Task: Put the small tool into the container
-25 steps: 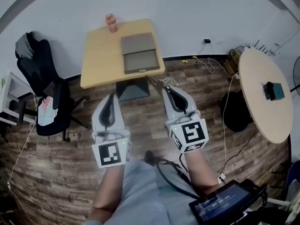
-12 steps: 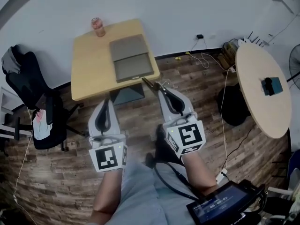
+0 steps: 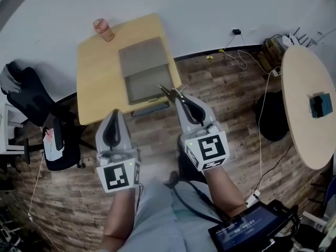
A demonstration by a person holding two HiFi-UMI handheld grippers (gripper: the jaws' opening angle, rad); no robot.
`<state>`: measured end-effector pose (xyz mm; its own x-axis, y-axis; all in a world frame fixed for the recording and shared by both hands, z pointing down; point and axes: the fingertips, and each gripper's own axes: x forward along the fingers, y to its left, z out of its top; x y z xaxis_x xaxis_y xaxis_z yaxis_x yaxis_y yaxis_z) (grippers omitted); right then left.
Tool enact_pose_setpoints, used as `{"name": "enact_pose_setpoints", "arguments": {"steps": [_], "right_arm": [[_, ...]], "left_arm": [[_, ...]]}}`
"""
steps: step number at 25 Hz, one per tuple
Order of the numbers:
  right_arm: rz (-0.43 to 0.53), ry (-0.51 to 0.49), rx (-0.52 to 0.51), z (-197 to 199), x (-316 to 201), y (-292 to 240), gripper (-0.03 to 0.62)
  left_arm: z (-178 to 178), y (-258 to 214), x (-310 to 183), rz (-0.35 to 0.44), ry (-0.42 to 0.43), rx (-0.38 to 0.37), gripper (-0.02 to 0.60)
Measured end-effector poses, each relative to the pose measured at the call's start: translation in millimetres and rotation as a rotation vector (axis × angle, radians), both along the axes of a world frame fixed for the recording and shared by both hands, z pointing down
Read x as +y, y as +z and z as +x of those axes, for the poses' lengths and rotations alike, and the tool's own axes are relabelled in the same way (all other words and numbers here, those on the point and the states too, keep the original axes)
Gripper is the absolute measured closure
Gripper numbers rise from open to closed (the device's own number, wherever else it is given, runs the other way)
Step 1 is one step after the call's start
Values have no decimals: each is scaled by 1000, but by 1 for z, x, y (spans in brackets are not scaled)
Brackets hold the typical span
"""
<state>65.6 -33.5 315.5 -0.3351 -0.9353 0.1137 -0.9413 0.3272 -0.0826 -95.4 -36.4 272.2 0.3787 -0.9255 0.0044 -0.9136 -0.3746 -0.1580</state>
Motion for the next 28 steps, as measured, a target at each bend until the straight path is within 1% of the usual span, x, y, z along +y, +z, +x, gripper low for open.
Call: {"name": "enact_pose_setpoints", "arguments": {"steps": [2, 5, 8, 11, 18, 21, 25, 28], "right_arm": [[6, -18, -16, 8, -24, -3, 568], [21, -48, -33, 15, -55, -11, 568], [65, -86, -33, 16, -80, -28, 568], [93, -116, -22, 17, -103, -41, 568], [83, -151, 3, 9, -145, -38, 568], [51, -167, 17, 2, -162, -27, 568], [-4, -197, 31, -27, -204, 0, 568], [-37, -227, 37, -34, -201, 12, 568]], "left_arm": [[11, -7, -21, 7, -7, -17, 572], [25, -27, -46, 47, -18, -38, 572], [28, -48, -66, 100, -47, -46, 572], [30, -58, -84, 124, -71, -41, 572], [21, -50, -125, 112, -99, -22, 572], [16, -45, -145, 96, -99, -18, 572], [-13, -25, -192, 59, -117, -7, 572], [-21, -19, -189, 43, -133, -5, 572]]}}
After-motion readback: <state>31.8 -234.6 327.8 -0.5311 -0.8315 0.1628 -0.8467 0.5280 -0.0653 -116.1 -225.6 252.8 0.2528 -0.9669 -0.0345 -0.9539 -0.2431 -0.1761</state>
